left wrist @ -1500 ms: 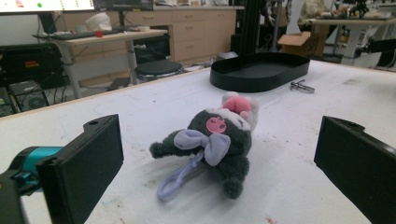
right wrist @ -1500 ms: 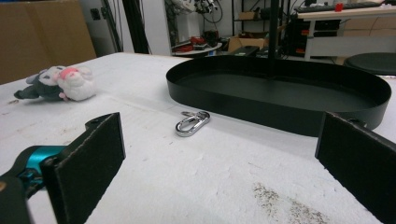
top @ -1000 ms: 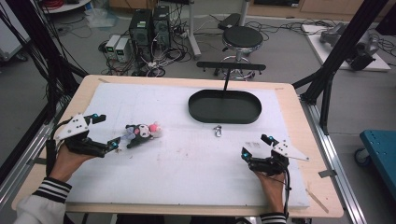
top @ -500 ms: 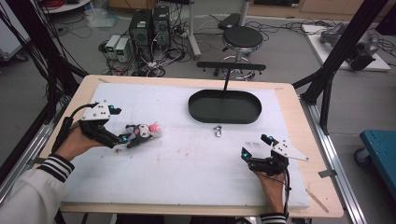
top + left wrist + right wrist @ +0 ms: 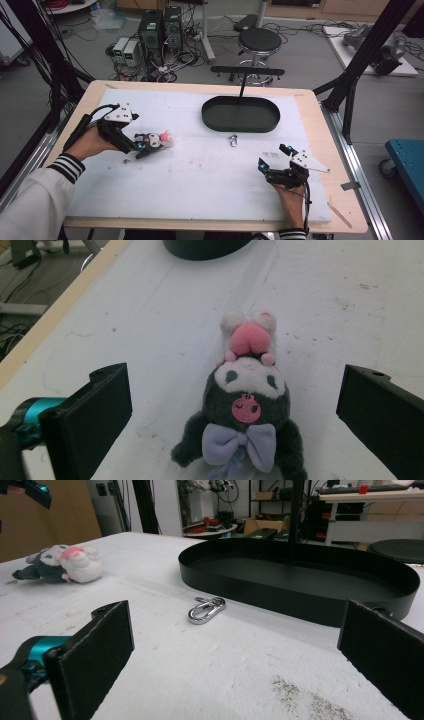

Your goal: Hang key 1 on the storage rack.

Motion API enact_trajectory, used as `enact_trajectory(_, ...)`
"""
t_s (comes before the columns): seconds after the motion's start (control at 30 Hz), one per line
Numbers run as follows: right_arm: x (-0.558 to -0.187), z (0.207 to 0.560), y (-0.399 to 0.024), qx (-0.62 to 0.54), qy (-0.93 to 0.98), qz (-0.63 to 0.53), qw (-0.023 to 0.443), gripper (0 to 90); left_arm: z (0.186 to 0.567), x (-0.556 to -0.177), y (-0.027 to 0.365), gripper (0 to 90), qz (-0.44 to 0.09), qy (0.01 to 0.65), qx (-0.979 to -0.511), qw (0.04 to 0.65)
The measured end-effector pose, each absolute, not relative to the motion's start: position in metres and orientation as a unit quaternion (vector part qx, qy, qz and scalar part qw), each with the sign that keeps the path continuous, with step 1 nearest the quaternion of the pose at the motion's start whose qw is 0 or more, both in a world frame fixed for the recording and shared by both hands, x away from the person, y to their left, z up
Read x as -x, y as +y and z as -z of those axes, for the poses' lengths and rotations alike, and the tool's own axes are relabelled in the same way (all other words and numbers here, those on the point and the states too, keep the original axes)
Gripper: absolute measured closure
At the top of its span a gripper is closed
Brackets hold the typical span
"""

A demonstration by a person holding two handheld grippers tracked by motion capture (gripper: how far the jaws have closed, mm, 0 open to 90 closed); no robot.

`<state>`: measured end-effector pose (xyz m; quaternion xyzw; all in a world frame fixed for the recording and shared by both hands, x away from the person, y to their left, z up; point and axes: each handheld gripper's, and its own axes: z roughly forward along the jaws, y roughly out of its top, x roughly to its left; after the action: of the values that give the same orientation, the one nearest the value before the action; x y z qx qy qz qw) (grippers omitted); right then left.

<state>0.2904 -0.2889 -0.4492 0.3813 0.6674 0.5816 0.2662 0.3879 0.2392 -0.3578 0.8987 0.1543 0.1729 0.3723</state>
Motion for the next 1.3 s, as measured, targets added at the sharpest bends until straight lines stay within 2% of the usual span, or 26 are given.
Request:
enact_trajectory(0.87, -0.29, 0.449, -0.289, -0.38, 0.668, -0.581, 0.268, 0.7, 0.401, -0.412, 0.212, 1.8, -0.123, 0.153, -0.939, 0.281)
enact_trajectory(0.9, -0.29, 0.449, -0.289, -0.381, 0.668, -0.581, 0.268, 0.7, 0.403, -0.412, 0.211, 5.6, -0.122, 0.151, -0.941, 0.277)
enact_trajectory(0.93, -0.29, 0.449, -0.289, -0.381, 0.668, -0.581, 0.268, 0.7, 0.404, -0.413, 0.21, 5.6, -0.118, 0.149, -0.943, 0.274)
enact_trajectory(0.97, -0.29, 0.449, -0.289, -0.381, 0.667, -0.582, 0.266, 0.7, 0.405, -0.413, 0.21, 12.7, -0.111, 0.147, -0.944, 0.274)
enact_trajectory(1.2, -0.29, 0.449, -0.289, -0.382, 0.667, -0.582, 0.266, 0.7, 0.41, -0.415, 0.209, 12.7, -0.111, 0.154, -0.948, 0.256)
enact_trajectory(1.3, -0.29, 0.449, -0.289, -0.381, 0.667, -0.582, 0.266, 0.7, 0.411, -0.416, 0.209, 16.6, -0.107, 0.154, -0.949, 0.253)
